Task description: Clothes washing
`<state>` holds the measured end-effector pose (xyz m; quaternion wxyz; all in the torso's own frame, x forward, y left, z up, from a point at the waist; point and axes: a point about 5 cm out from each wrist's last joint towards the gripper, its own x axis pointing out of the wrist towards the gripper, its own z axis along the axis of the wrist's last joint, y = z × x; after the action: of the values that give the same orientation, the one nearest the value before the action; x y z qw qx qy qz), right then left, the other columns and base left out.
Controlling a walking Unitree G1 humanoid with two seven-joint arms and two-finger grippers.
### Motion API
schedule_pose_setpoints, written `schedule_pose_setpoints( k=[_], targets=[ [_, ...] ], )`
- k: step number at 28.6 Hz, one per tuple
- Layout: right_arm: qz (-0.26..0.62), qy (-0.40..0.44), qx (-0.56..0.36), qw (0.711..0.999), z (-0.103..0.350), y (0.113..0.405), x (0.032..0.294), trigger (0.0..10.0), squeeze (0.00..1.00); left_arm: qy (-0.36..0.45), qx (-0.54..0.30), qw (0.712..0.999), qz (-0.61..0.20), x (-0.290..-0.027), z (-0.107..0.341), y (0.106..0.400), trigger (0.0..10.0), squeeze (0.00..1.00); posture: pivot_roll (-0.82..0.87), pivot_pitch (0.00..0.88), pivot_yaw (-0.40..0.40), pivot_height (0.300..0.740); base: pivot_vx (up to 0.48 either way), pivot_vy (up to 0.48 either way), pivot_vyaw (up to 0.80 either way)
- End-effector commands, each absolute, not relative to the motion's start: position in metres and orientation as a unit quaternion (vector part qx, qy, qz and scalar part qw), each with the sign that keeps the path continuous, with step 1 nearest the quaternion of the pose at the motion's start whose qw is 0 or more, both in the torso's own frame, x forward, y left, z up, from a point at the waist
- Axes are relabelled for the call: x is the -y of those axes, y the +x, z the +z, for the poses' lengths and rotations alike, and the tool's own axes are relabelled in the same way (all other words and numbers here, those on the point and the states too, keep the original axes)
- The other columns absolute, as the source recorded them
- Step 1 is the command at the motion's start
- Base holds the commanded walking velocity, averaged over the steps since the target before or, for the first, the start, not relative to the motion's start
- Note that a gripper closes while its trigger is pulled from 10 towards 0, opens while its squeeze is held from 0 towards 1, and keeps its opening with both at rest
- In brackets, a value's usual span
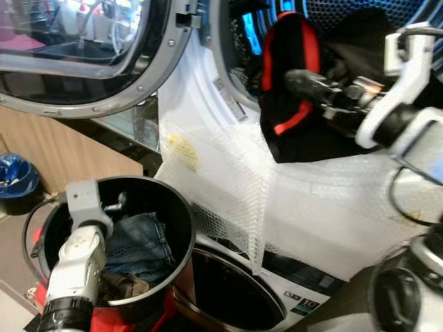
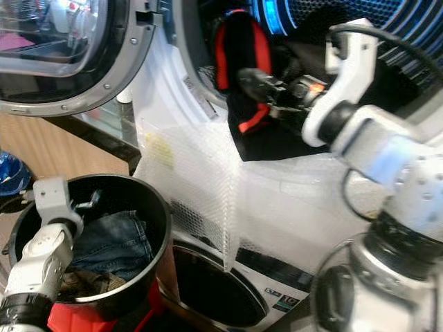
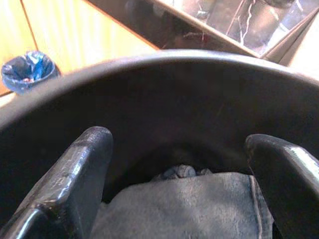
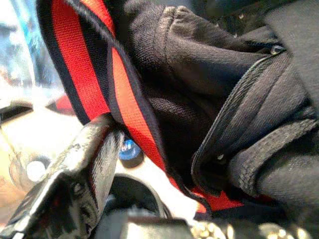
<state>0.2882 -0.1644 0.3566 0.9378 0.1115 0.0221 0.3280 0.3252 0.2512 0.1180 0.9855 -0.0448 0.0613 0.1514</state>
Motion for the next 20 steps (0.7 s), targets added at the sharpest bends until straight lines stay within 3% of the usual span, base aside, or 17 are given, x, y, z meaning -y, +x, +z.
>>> schedule_pose_setpoints(
  k=[1,5,8,12,13,14,16,18,20],
  targets=[
    [0.332,0.084,0.002,0.939,0.362,0.280,0.166,10.0,0.00,-0.046,-0.067,0.986,0.146,-0.239,0.117,0.327,10.0,0.00,-0.14,0.063,-0.210,0.740,0.000,0.000,0.00],
    [0.316,0.091,0.017,0.944,0.367,0.283,0.171,10.0,0.00,-0.043,-0.065,0.987,0.141,-0.234,0.118,0.329,10.0,0.00,-0.14,0.061,-0.209,0.740,0.000,0.000,0.00],
    [0.248,0.068,0.036,0.966,0.372,0.298,0.181,10.0,0.00,-0.053,-0.056,0.988,0.132,-0.227,0.120,0.331,10.0,0.00,-0.14,0.060,-0.210,0.740,0.000,0.000,0.00],
    [0.076,0.050,0.128,0.988,0.404,0.328,0.210,10.0,0.00,-0.059,-0.056,0.988,0.129,-0.221,0.120,0.331,10.0,0.00,-0.12,0.056,-0.208,0.740,0.000,0.000,0.00],
    [-0.019,-0.001,0.195,0.981,0.425,0.329,0.224,10.0,0.00,-0.061,-0.054,0.988,0.130,-0.220,0.120,0.331,10.0,0.00,-0.12,0.054,-0.205,0.740,0.000,0.000,0.00],
    [-0.141,-0.015,0.294,0.945,0.460,0.320,0.250,10.0,0.00,-0.064,-0.051,0.987,0.135,-0.220,0.120,0.331,10.0,0.00,-0.12,0.055,-0.209,0.740,0.000,0.000,0.00],
    [-0.184,0.034,0.313,0.931,0.471,0.315,0.267,10.0,0.00,-0.067,-0.044,0.986,0.143,-0.220,0.121,0.330,10.0,0.00,-0.11,0.054,-0.215,0.740,0.000,0.000,0.00],
    [-0.199,0.026,0.313,0.928,0.471,0.314,0.270,10.0,0.00,-0.069,-0.041,0.986,0.146,-0.221,0.122,0.329,10.0,0.00,-0.11,0.054,-0.215,0.740,0.000,0.000,0.00],
    [-0.175,-0.020,0.249,0.952,0.444,0.329,0.261,10.0,0.00,-0.067,-0.041,0.987,0.140,-0.220,0.122,0.329,10.0,0.00,-0.11,0.061,-0.219,0.740,0.000,0.000,0.00]
  ],
)
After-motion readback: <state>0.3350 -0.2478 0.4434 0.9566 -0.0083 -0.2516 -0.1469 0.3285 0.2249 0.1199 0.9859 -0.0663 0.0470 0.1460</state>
